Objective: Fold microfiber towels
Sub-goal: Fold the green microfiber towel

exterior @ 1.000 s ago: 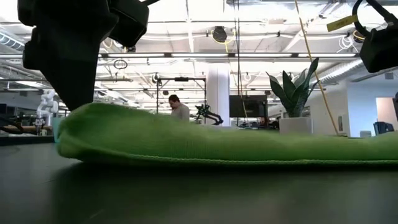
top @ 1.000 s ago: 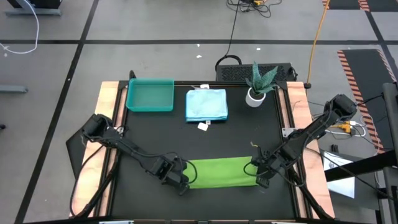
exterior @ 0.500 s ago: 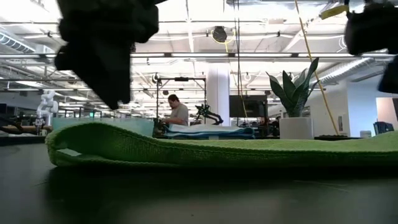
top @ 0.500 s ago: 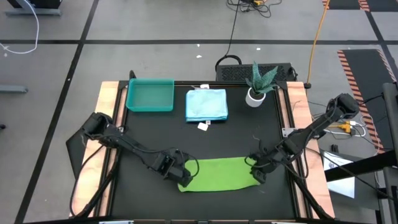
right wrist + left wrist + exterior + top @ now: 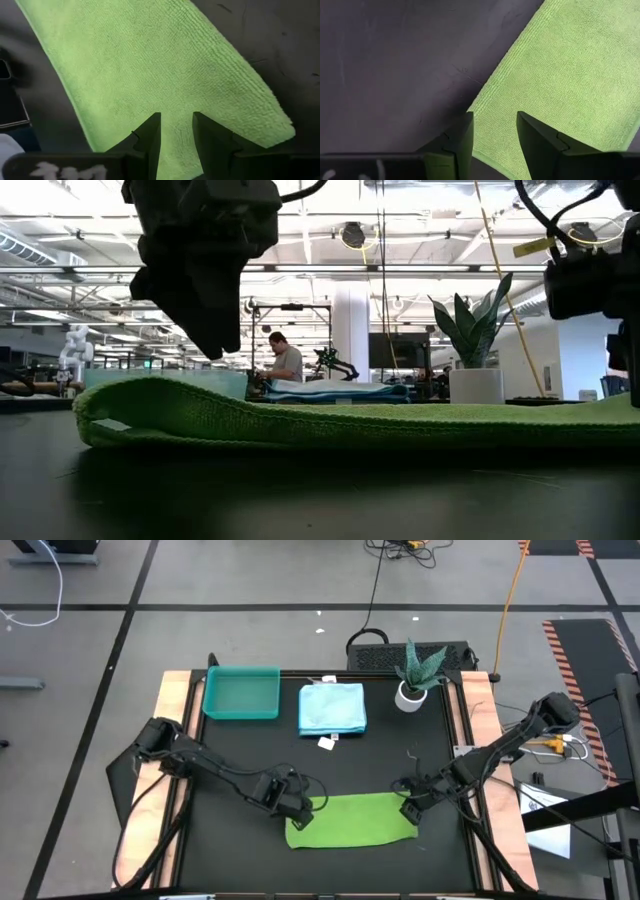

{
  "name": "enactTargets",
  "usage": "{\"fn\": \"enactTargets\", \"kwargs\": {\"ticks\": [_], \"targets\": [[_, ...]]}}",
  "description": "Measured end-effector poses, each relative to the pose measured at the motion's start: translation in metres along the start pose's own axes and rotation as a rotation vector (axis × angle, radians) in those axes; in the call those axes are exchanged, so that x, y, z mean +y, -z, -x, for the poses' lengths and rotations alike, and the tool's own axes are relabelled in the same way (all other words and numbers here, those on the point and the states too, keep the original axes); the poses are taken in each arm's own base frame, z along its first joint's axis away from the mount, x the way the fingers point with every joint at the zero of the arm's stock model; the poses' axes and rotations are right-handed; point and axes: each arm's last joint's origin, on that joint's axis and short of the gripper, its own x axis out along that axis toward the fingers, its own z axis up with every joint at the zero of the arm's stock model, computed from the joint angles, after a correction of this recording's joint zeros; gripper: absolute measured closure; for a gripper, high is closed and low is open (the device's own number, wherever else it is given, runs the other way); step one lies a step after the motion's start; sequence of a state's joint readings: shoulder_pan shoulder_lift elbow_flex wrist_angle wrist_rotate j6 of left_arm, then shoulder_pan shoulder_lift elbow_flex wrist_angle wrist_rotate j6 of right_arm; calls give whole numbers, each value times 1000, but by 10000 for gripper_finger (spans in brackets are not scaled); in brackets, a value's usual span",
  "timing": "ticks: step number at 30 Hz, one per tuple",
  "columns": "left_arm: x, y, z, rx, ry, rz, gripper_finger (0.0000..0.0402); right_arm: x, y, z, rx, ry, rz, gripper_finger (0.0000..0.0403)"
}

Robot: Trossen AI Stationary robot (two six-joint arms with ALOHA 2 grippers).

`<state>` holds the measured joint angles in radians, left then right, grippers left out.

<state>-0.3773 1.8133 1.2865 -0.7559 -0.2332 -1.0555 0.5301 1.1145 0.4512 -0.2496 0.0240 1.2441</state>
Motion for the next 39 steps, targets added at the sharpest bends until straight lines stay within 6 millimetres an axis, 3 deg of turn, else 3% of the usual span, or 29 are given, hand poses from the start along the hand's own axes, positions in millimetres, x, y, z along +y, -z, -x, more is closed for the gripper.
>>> {"fn": "enactTargets", "kwargs": {"ticks": [11, 19, 39], "targets": [[-4, 13, -34, 98, -62, -80, 250, -7, -6, -2, -21, 17, -10, 300], [-2, 15, -48, 145, -87, -132, 250, -10, -16, -2, -53, 21, 10, 300], [40, -36, -60, 128, -208, -164, 250, -45, -40, -5, -116, 132, 25, 301]]}}
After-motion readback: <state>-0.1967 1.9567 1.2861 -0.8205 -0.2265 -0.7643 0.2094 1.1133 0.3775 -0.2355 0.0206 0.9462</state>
